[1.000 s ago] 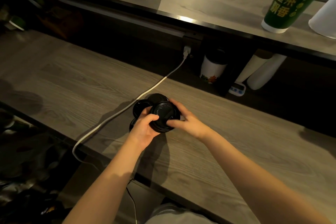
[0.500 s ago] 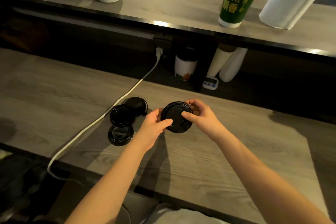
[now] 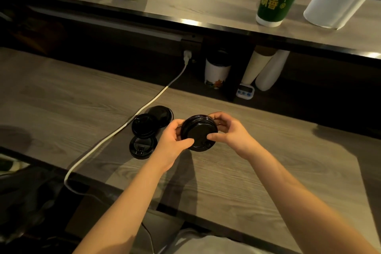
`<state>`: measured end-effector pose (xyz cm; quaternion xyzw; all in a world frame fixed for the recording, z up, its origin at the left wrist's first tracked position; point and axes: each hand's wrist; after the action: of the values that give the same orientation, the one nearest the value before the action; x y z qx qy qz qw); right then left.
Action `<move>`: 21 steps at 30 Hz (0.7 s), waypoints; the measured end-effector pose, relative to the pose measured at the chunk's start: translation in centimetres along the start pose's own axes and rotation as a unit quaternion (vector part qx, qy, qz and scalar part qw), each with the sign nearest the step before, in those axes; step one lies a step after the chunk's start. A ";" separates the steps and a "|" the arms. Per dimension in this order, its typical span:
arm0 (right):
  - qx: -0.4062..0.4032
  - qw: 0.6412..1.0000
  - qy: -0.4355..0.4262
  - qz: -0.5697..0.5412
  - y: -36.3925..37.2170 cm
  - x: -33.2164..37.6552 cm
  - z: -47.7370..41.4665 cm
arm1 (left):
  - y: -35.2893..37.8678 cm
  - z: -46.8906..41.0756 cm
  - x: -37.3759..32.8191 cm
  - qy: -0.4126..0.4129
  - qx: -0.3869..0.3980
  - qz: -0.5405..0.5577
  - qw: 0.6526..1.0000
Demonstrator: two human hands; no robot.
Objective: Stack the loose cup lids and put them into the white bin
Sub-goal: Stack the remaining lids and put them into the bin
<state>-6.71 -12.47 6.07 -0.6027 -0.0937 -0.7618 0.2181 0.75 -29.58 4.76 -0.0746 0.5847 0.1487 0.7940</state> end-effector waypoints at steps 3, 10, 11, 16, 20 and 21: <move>0.018 1.000 0.011 -0.006 0.9 0.1 -0.4 | -1.0 0.0 0.1 -0.044 -0.008 0.005 0.999; 0.017 0.998 0.055 0.027 5.6 -1.1 -3.9 | -5.8 -0.6 0.7 -0.080 -0.204 0.115 0.969; 0.004 0.996 0.043 0.079 6.5 -1.5 -4.4 | -6.8 -0.7 0.5 -0.086 -0.227 0.156 0.958; 0.100 0.904 -0.102 0.403 12.5 -2.8 -5.2 | -10.5 -1.1 0.1 -0.053 -0.280 0.241 0.928; 0.092 0.845 -0.191 0.490 15.7 -2.2 -6.0 | -11.8 -1.5 -0.1 -0.020 -0.328 0.240 0.914; 0.087 0.839 -0.197 0.499 16.2 -2.0 -6.6 | -12.1 -1.5 -0.2 -0.021 -0.339 0.239 0.910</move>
<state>-4.92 -29.04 0.55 -0.6842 0.1129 -0.4036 0.5969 3.23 -41.47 3.78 -0.1940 0.4823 0.5251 0.6739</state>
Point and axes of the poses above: each hand's wrist, its own z-axis away from the middle knuckle, its own y-axis out of the palm, x = y × z, and after that the axes turned 8 degrees about -x, right-handed
